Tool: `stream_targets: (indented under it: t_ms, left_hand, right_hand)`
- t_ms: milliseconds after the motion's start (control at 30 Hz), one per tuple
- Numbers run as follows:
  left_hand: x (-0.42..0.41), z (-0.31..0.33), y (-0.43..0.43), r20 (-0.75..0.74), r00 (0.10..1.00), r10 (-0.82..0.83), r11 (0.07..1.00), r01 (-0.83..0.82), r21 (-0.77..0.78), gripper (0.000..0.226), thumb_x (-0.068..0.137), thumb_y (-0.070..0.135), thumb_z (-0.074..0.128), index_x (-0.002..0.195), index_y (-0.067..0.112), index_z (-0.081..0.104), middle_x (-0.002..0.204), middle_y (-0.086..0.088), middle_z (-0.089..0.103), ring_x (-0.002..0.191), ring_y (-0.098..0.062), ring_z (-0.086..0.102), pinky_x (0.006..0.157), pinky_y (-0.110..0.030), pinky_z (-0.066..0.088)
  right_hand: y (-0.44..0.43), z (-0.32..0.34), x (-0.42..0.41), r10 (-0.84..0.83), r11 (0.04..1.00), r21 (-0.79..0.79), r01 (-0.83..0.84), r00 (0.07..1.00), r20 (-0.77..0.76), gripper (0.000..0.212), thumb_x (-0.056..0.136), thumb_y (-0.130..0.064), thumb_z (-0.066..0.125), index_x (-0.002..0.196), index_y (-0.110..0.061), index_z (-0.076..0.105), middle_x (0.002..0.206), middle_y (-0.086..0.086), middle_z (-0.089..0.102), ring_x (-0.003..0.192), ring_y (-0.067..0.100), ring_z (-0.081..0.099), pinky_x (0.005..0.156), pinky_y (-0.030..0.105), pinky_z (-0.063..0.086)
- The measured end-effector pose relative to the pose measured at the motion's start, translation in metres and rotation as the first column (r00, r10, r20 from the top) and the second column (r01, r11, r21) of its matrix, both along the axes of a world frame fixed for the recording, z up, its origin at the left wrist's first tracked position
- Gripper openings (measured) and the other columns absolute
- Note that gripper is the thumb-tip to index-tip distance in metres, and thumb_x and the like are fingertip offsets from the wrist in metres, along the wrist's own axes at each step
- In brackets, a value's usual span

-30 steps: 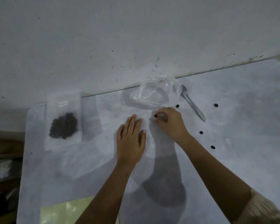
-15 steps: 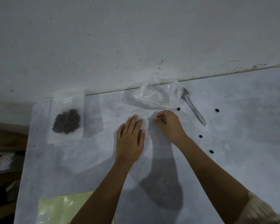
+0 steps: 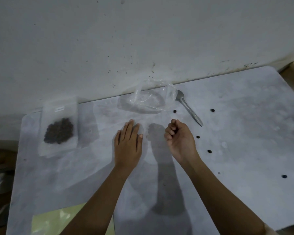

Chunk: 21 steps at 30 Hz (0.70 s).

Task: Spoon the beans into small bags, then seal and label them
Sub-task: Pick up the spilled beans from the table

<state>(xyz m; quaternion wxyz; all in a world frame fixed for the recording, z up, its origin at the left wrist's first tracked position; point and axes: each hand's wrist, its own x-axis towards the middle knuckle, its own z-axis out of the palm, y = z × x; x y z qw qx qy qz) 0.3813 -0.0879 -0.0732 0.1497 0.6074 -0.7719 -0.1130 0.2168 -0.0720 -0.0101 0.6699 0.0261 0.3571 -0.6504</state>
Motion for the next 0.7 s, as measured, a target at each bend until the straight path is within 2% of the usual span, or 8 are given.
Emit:
stream_targets:
  t_ms: [167,233,300,367,433,567,633,700]
  left_hand:
    - [-0.029,0.003,-0.001,-0.054,0.987,0.148,0.989,-0.146,0.031,0.052,0.096,0.038,0.025,0.129,0.013,0.055,0.145,-0.009,0.043,0.136,-0.027,0.036,0.111,-0.049,0.021]
    - [-0.035,0.0,0.0,-0.019,0.987,0.162,0.987,-0.162,0.012,0.049,0.096,0.037,0.028,0.131,0.012,0.053,0.145,-0.011,0.043,0.136,-0.029,0.036,0.111,-0.051,0.024]
    - [-0.036,-0.003,0.001,0.038,0.988,0.149,0.989,-0.15,0.016,0.052,0.096,0.039,0.026,0.137,0.014,0.045,0.148,-0.011,0.037,0.139,-0.029,0.03,0.112,-0.05,0.019]
    - [-0.036,-0.005,0.001,0.073,0.987,0.141,0.989,-0.143,0.032,0.054,0.097,0.041,0.023,0.142,0.015,0.039,0.152,-0.01,0.031,0.142,-0.027,0.024,0.114,-0.049,0.013]
    - [-0.036,-0.006,0.001,0.093,0.986,0.141,0.989,-0.145,0.04,0.054,0.097,0.041,0.022,0.143,0.015,0.037,0.152,-0.01,0.03,0.143,-0.027,0.022,0.114,-0.049,0.012]
    - [-0.036,-0.006,0.0,0.101,0.984,0.145,0.988,-0.15,0.039,0.054,0.097,0.041,0.023,0.143,0.016,0.037,0.152,-0.01,0.03,0.143,-0.026,0.022,0.114,-0.049,0.012]
    - [-0.037,-0.006,0.0,0.099,0.984,0.151,0.987,-0.155,0.038,0.053,0.097,0.041,0.025,0.142,0.016,0.038,0.152,-0.01,0.03,0.142,-0.026,0.023,0.114,-0.05,0.014]
    - [-0.037,-0.005,0.0,0.096,0.984,0.153,0.987,-0.157,0.037,0.052,0.097,0.041,0.026,0.141,0.016,0.039,0.152,-0.009,0.031,0.142,-0.026,0.024,0.114,-0.051,0.016]
  right_hand:
    - [0.005,-0.008,-0.01,-0.013,1.0,0.014,0.014,1.0,-0.016,0.024,0.094,-0.018,0.036,0.073,-0.013,0.047,0.06,-0.004,0.039,0.051,0.008,0.036,0.045,0.017,0.034]
    - [0.004,-0.012,-0.019,0.006,0.999,0.054,0.002,0.99,-0.141,0.026,0.096,-0.016,0.037,0.072,-0.012,0.047,0.06,-0.003,0.04,0.051,0.008,0.035,0.046,0.018,0.033]
    - [0.0,-0.014,-0.031,0.071,0.994,0.107,-0.032,0.924,-0.375,0.028,0.097,-0.011,0.038,0.071,-0.01,0.05,0.061,-0.002,0.041,0.054,0.009,0.035,0.049,0.019,0.031]
    - [-0.008,-0.014,-0.043,0.162,0.984,0.162,-0.073,0.743,-0.649,0.03,0.098,-0.007,0.037,0.074,-0.01,0.056,0.065,0.0,0.044,0.057,0.01,0.037,0.054,0.02,0.031]
    - [-0.018,-0.014,-0.052,0.259,0.966,0.235,-0.11,0.466,-0.846,0.03,0.098,-0.008,0.036,0.08,-0.01,0.06,0.072,-0.002,0.049,0.061,0.006,0.04,0.059,0.018,0.033]
    - [-0.041,-0.013,-0.056,0.328,0.927,0.339,-0.159,-0.089,-0.94,0.022,0.097,-0.014,0.041,0.096,-0.005,0.061,0.088,-0.003,0.054,0.069,0.002,0.047,0.059,0.009,0.035]
    - [-0.052,-0.017,-0.055,0.321,0.912,0.366,-0.183,-0.236,-0.917,0.019,0.094,-0.017,0.051,0.1,-0.002,0.06,0.093,0.0,0.053,0.08,0.009,0.051,0.065,0.011,0.033]
    - [-0.059,-0.024,-0.055,0.353,0.898,0.405,-0.176,-0.264,-0.898,0.02,0.091,-0.019,0.056,0.103,-0.003,0.058,0.101,0.005,0.054,0.093,0.017,0.053,0.075,0.017,0.033]
